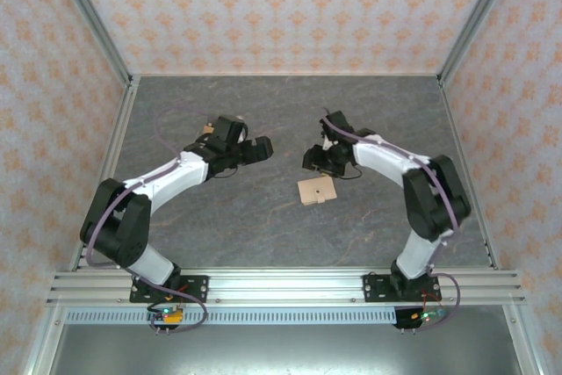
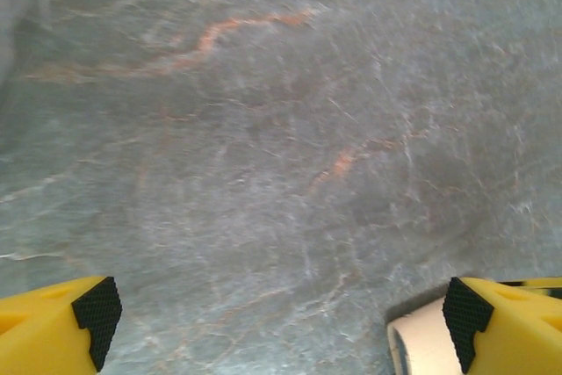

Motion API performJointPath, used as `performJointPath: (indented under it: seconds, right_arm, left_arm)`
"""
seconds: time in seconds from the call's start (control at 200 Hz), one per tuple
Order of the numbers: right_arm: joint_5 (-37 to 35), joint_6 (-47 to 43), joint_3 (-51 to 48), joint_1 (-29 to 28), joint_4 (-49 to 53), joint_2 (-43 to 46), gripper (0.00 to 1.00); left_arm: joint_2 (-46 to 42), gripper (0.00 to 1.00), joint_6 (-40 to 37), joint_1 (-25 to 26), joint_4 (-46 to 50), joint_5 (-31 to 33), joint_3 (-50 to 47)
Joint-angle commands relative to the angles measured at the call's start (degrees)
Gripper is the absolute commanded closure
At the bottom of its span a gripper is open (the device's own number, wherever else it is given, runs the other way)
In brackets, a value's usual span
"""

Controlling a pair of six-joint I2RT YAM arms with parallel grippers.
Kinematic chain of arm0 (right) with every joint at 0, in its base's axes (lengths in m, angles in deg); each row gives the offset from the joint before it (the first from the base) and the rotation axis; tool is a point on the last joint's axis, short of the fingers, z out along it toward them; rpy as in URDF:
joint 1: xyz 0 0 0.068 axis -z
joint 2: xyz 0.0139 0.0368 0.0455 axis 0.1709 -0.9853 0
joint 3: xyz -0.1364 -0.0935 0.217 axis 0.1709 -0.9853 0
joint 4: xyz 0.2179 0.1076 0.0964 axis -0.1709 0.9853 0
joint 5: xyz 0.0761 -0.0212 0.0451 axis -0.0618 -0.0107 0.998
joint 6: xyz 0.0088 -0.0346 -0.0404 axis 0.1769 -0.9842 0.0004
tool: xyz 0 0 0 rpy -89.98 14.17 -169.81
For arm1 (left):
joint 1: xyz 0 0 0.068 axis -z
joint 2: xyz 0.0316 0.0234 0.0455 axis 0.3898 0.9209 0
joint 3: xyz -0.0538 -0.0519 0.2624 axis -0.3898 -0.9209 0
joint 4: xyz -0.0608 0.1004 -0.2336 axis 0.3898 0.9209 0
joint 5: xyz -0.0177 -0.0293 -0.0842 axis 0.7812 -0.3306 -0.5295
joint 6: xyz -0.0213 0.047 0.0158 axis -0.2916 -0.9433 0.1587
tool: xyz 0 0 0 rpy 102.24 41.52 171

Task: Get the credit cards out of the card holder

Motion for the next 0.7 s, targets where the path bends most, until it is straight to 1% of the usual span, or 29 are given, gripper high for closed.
performJointPath:
  seconds: [0.0,0.05,0.16,0.195,0.255,0.47,0.521,0.696]
  right_arm:
    - [-8.7,4.0,-5.7,0.4,3.7,6.4,0.46]
    - [-8.2,5.3,-8.7,0.4,3.5,8.2,0.46]
    - [-4.2,9.0,-15.0,0.3,1.0,12.0,0.46]
    - [-2.8,10.2,-16.6,0.4,-0.6,13.0,0.46]
    - [-1.2,11.6,-18.3,0.3,-2.2,13.6,0.46]
    - [-0.4,12.9,-18.5,0.4,-4.6,10.6,0.47]
    - [-0.4,12.5,-17.6,0.3,-5.1,9.4,0.48]
    - [-1.1,11.0,-13.3,0.4,-5.9,4.6,0.53]
  left_arm:
    - [3.4,0.06,-1.5,2.6,1.2,-1.5,3.7]
    - [5.4,0.09,-1.6,4.0,1.0,-3.0,5.2]
    - [10.3,0.15,-1.9,6.8,1.2,-5.9,9.3]
    - [11.8,0.18,-2.0,7.7,1.2,-6.8,10.5]
    - [14.3,0.19,-2.0,8.8,1.6,-7.5,12.5]
    - [19.3,0.22,0.1,11.1,2.1,-8.4,17.2]
    - [21.8,0.23,0.1,11.4,3.0,-8.7,18.2]
    - [22.8,0.24,0.8,11.6,4.1,-8.4,18.5]
